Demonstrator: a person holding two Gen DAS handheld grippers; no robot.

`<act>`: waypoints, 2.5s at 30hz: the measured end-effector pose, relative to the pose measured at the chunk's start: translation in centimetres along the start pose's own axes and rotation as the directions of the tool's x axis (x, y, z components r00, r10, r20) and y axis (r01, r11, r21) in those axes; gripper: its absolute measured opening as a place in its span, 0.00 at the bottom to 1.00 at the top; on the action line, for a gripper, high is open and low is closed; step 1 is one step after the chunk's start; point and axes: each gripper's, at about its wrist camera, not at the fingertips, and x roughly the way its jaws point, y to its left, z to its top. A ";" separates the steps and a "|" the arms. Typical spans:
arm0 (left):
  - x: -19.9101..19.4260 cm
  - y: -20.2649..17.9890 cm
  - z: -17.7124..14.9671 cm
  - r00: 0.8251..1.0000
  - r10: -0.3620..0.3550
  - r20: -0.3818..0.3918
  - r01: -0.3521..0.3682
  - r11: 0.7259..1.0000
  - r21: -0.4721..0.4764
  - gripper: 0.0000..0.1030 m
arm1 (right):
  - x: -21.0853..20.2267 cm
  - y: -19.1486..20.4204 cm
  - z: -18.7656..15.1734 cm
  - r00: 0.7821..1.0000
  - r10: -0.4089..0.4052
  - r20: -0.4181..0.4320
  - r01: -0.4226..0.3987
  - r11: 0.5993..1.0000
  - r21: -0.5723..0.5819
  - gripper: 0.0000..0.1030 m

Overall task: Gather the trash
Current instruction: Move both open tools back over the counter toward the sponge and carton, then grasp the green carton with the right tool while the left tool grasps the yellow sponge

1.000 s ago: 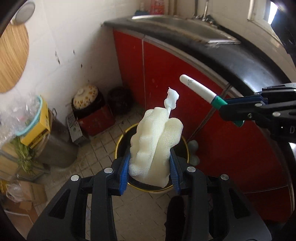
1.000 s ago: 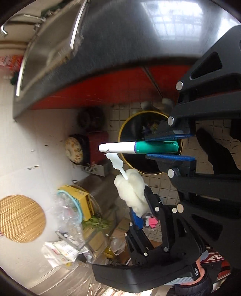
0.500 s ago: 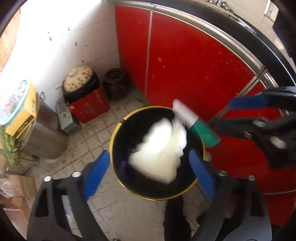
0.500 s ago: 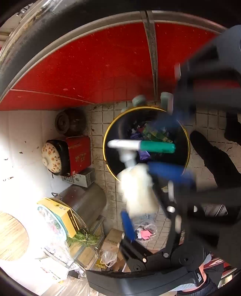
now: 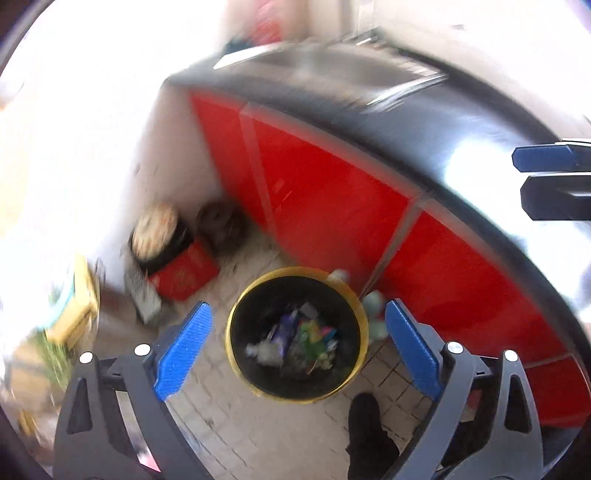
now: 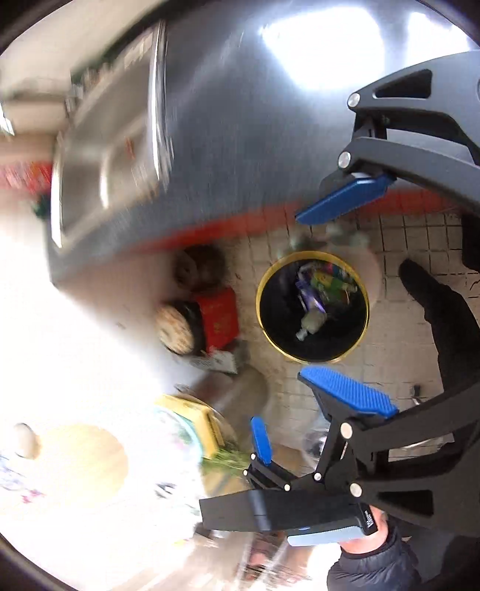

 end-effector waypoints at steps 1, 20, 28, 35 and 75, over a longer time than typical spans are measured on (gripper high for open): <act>-1.0 -1.7 1.2 1.000 -0.016 0.019 0.016 0.999 0.040 0.92 | -2.0 -1.1 -0.5 0.999 -0.026 0.019 0.026 0.999 0.022 0.77; -10.1 -38.7 11.6 0.820 -0.569 -0.062 0.469 0.607 0.641 0.93 | -30.1 -18.6 -26.1 0.789 -0.612 0.047 0.458 0.637 0.620 0.78; -9.4 -43.9 11.3 0.815 -0.563 -0.135 0.485 0.538 0.689 0.93 | -30.5 -21.0 -29.6 0.780 -0.626 0.011 0.472 0.599 0.646 0.78; -6.0 -48.3 13.9 0.824 -0.534 -0.188 0.495 0.519 0.697 0.93 | -29.8 -25.5 -30.2 0.785 -0.619 -0.008 0.492 0.617 0.614 0.78; 6.5 -70.7 18.5 0.723 -0.484 -0.493 0.674 0.333 0.660 0.53 | -22.8 -35.8 -31.8 0.917 -0.398 -0.035 0.376 0.830 0.413 0.28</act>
